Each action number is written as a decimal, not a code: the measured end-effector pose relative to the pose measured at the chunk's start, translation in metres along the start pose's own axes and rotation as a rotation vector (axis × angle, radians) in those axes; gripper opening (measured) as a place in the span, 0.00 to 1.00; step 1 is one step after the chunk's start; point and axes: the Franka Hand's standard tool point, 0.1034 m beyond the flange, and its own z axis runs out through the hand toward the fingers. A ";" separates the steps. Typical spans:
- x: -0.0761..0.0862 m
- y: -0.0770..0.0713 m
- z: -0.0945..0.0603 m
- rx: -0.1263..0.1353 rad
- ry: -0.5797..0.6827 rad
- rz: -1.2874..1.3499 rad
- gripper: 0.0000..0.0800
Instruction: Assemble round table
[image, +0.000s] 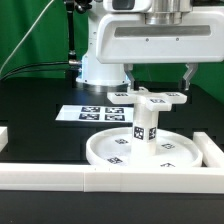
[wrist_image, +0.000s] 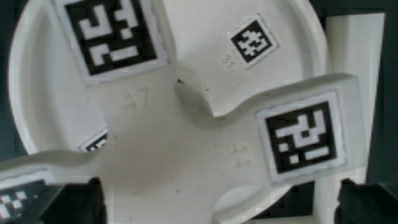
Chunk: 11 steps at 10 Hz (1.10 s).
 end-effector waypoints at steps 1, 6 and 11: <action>0.000 0.001 0.000 0.000 0.000 -0.092 0.81; 0.009 0.007 -0.003 -0.070 0.041 -0.667 0.81; 0.003 0.016 0.003 -0.082 0.018 -0.916 0.81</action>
Offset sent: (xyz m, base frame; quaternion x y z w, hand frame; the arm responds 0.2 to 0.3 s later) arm 0.0074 0.0000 0.0051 -0.0489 0.0490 -0.4275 0.9014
